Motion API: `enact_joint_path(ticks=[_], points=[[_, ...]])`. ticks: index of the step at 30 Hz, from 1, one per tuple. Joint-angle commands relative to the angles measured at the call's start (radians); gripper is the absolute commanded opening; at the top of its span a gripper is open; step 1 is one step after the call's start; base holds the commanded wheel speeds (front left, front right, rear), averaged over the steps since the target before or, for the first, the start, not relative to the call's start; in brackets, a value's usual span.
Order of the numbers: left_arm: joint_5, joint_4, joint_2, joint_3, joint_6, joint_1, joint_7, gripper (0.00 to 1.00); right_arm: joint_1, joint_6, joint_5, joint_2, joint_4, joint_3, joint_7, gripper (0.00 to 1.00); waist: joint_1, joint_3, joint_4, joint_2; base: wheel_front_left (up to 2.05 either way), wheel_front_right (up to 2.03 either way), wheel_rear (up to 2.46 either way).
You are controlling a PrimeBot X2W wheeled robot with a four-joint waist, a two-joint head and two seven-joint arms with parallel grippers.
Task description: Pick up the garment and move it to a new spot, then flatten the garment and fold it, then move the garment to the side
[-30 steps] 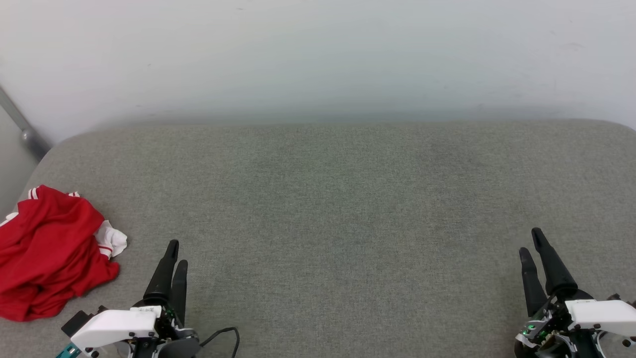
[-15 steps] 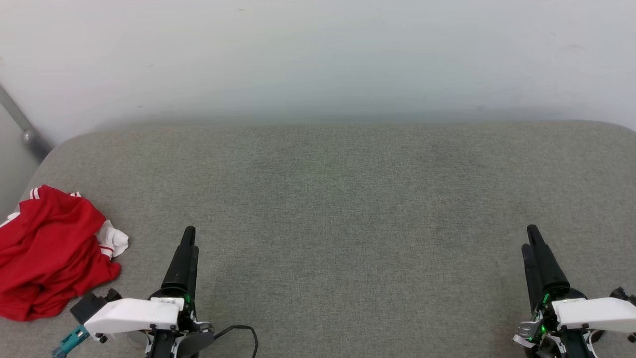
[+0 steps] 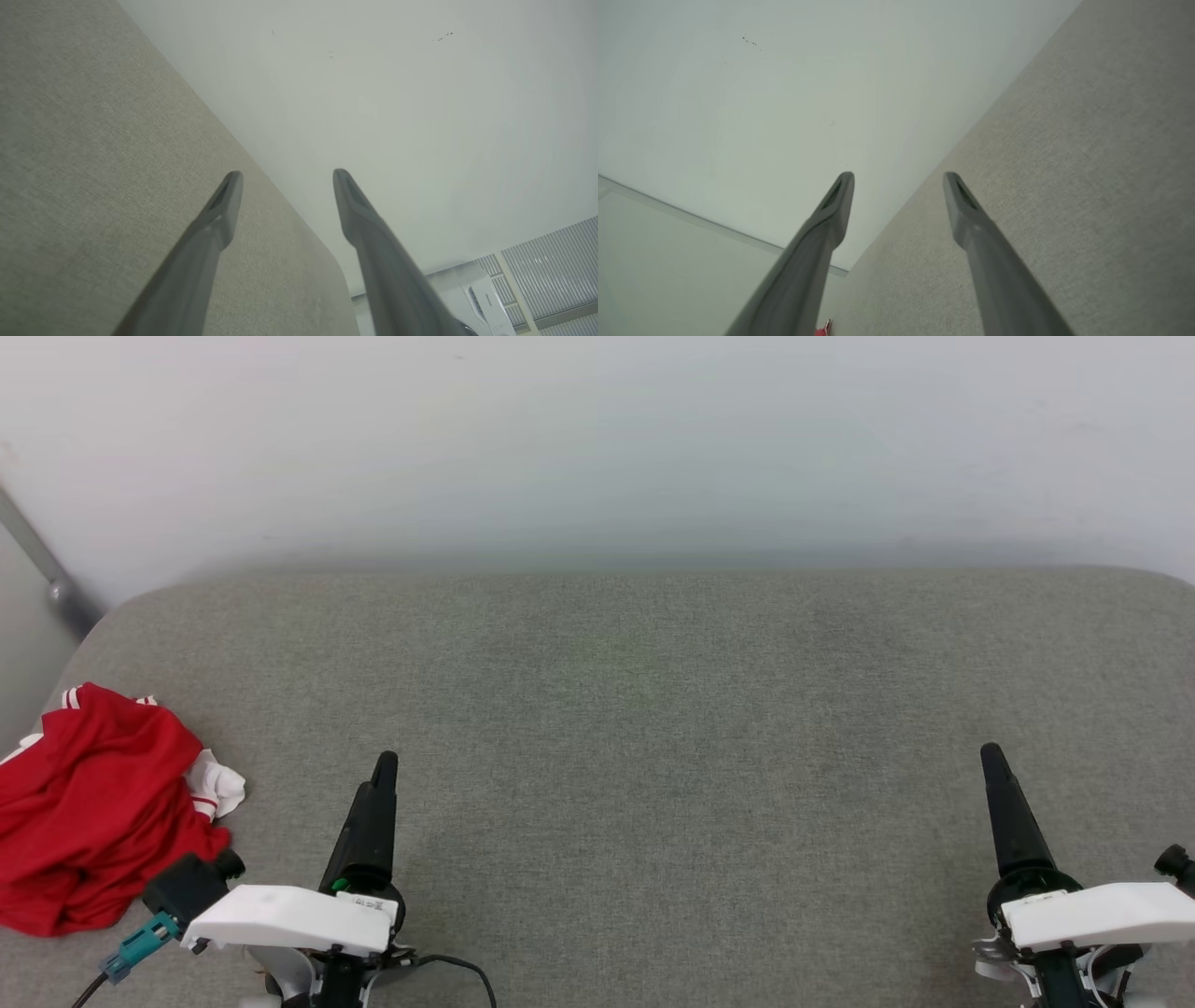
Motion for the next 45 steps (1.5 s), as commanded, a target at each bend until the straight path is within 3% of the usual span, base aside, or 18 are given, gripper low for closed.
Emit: enact_joint_path(ticks=[1, 12, 25, 45], points=[[0.041, -0.019, 0.008, -0.007, -0.002, -0.007, -0.009, 1.00, -0.008, 0.000, -0.044, -0.003, -0.022, 0.002, -0.010, 1.00, -0.0001, 0.000, 0.001, 0.0000, 0.00, 0.00, 0.00], [0.279, -0.020, 0.003, -0.008, 0.000, 0.004, -0.047, 1.00, -0.002, 0.000, -0.312, -0.002, -0.044, 0.016, -0.035, 1.00, -0.0001, -0.003, 0.006, 0.0000, 0.00, 0.00, 0.00], [0.520, -0.028, 0.016, -0.031, 0.017, -0.001, -0.091, 1.00, 0.016, 0.000, -0.540, -0.001, -0.078, 0.015, -0.029, 1.00, -0.0001, -0.006, 0.010, 0.0000, 0.00, 0.00, 0.00], [0.735, -0.006, 0.036, -0.081, 0.028, -0.015, -0.141, 1.00, 0.042, 0.000, -0.734, 0.000, -0.106, 0.001, -0.009, 1.00, -0.0001, -0.010, 0.012, 0.0000, 0.00, 0.00, 0.00]])
